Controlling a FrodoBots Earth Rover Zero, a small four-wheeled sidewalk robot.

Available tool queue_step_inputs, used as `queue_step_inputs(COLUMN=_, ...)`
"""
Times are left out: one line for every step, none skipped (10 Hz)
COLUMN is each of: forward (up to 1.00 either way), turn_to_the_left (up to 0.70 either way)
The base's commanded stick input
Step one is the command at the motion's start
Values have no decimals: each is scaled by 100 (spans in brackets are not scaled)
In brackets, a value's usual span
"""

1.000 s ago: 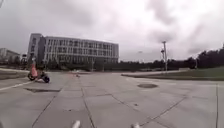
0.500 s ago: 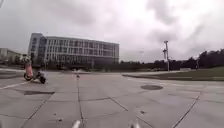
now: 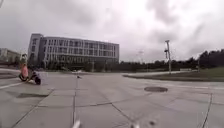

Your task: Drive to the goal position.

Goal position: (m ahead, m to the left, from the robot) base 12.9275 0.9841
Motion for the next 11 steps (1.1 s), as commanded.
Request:
queue_step_inputs(forward=70, turn_to_the_left=-34)
queue_step_inputs(forward=70, turn_to_the_left=-34)
queue_step_inputs(forward=70, turn_to_the_left=-31)
queue_step_inputs(forward=70, turn_to_the_left=-29)
queue_step_inputs(forward=70, turn_to_the_left=-17)
queue_step_inputs(forward=70, turn_to_the_left=-6)
queue_step_inputs(forward=70, turn_to_the_left=0)
queue_step_inputs(forward=70, turn_to_the_left=0)
queue_step_inputs(forward=70, turn_to_the_left=0)
queue_step_inputs(forward=70, turn_to_the_left=0)
queue_step_inputs(forward=70, turn_to_the_left=0)
